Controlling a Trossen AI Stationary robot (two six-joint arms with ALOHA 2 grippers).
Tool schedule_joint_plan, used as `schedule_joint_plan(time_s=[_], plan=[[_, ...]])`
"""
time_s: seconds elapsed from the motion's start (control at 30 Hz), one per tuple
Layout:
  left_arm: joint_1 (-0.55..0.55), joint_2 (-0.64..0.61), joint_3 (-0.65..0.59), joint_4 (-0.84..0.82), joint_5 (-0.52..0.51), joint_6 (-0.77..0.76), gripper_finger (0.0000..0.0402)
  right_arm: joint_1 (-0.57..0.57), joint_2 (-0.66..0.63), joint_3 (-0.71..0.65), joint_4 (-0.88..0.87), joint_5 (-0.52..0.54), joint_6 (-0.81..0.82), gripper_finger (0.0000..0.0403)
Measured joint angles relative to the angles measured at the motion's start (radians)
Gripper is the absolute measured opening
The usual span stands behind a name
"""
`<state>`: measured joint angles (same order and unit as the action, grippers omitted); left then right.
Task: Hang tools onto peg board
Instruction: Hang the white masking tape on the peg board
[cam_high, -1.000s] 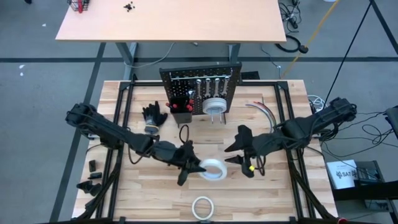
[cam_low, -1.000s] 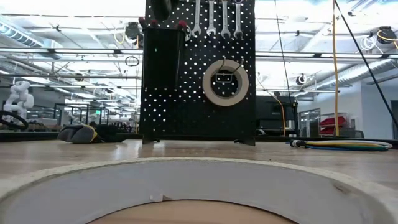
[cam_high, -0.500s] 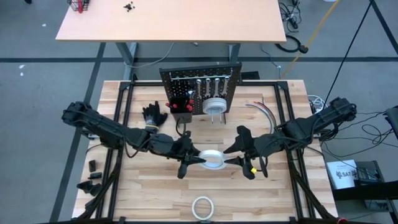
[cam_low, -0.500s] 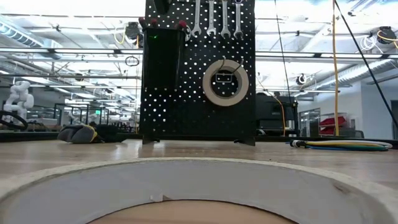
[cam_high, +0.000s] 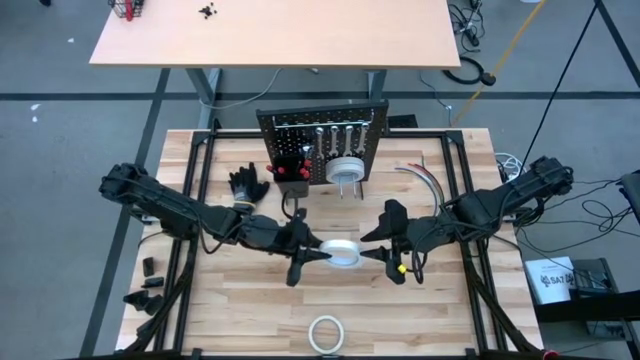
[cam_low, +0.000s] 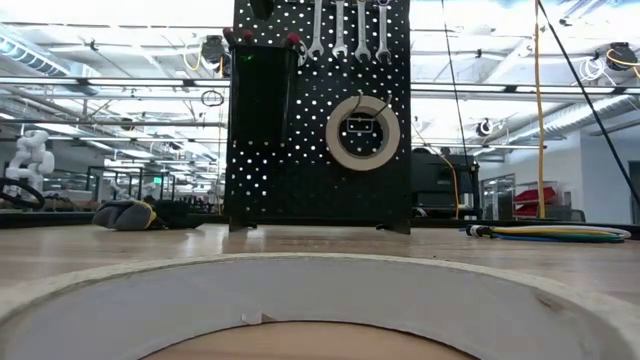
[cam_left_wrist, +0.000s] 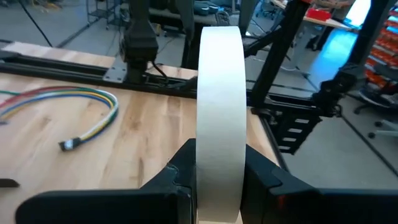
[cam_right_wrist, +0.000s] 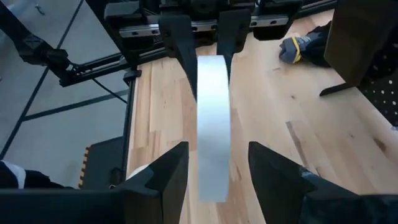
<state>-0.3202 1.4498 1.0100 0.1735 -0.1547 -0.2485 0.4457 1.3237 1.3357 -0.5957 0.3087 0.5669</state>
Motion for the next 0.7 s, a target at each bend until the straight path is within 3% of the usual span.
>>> schedule_joint_plan(time_s=[0.47,0.6,0.7], plan=[[0.021,0.000,0.000,0.021,-0.015,0.022,0.0063,-0.006,0.032,-0.001,-0.017,0.035,-0.030,0.0156],[0.026,0.000,0.000,0.018,-0.017,0.021,0.0063,-0.007,0.032,-0.001,-0.023,0.082,-0.067,0.0124],[0.028,0.000,0.000,0.015,-0.014,0.024,0.0063,-0.007,0.032,-0.001,-0.029,0.062,-0.085,0.0078]])
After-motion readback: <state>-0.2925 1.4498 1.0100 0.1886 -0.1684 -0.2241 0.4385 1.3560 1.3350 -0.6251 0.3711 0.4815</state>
